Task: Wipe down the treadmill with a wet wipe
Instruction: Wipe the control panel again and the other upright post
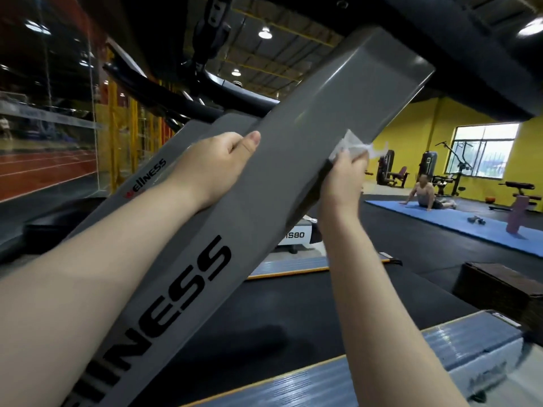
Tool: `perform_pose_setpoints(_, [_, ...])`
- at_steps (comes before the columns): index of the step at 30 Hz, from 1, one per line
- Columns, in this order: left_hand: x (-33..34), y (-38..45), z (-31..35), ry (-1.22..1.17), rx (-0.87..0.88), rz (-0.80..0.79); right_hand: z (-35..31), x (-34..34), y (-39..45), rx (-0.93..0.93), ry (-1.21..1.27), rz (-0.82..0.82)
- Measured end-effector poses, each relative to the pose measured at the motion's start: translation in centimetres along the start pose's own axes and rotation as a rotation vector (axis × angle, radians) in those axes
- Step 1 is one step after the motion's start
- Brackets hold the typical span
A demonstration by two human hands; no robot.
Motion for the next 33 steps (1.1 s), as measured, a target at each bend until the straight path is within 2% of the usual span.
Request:
perform_pose_setpoints(3, [0.1, -0.1, 0.0, 0.048, 0.027, 0.031, 3.8, 1.3, -6.6, 0.111, 0.045, -0.039])
perform_pose_setpoints(7, [0.1, -0.3, 0.3, 0.032, 0.058, 0.125, 9.3, -0.5, -20.8, 0.272, 0.028, -0.351])
perform_pose_setpoints(9, [-0.3, -1.1, 0.4, -0.039, 0.073, 0.158, 10.0, -1.0, -22.9, 0.317, -0.015, -0.430])
perform_pose_setpoints(10, [-0.6, -2.0, 0.1, -0.076, 0.085, 0.173, 9.9, -1.0, -22.1, 0.324, -0.029, -0.414])
perform_pose_setpoints(13, [-1.7, -8.0, -3.0, -0.086, 0.102, 0.244, 7.8, -1.2, -17.5, 0.201, -0.001, -0.212])
perform_pose_setpoints(16, [-3.3, -15.5, -9.4, 0.000, -0.013, 0.269, 8.3, 0.4, -19.2, 0.241, 0.077, -0.205])
perform_pose_setpoints(18, [-5.4, -19.3, -14.4, 0.092, -0.145, 0.234, 11.0, 0.7, -25.0, 0.372, 0.055, -0.311])
perform_pose_setpoints(21, [-7.9, -24.8, -20.8, 0.306, -0.212, 0.090, 15.1, -0.9, -34.3, 0.509, 0.000, -0.671])
perform_pose_setpoints(22, [-8.3, -26.7, -22.4, 0.330, -0.248, 0.062, 15.9, -1.4, -35.8, 0.529, -0.016, -0.737])
perform_pose_setpoints(23, [-8.4, -28.3, -23.5, 0.305, -0.303, 0.070, 16.1, -1.3, -35.9, 0.547, -0.031, -0.739])
perform_pose_setpoints(25, [-8.3, -30.0, -24.9, 0.256, -0.387, 0.138, 16.2, -1.0, -33.8, 0.525, -0.032, -0.619])
perform_pose_setpoints(27, [-8.1, -29.9, -25.2, 0.268, -0.371, 0.173, 15.9, -0.4, -31.5, 0.439, 0.078, -0.426])
perform_pose_setpoints(29, [-8.1, -29.8, -25.4, 0.282, -0.343, 0.171, 16.3, 0.3, -32.7, 0.382, 0.123, -0.313])
perform_pose_setpoints(31, [-8.0, -29.9, -25.8, 0.277, -0.336, 0.182, 18.0, 1.1, -38.3, 0.455, -0.001, -0.330])
perform_pose_setpoints(33, [-7.9, -29.9, -26.1, 0.268, -0.346, 0.190, 20.6, 1.1, -45.6, 0.640, -0.129, -0.471])
Point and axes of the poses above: each hand's wrist, its own y-axis towards the middle knuckle, its own x-axis out of the palm, z = x × y, the point moved 2 cm from there along y, towards the middle knuckle, and after that the axes turned 5 degrees about z, right-handed, at the moved point
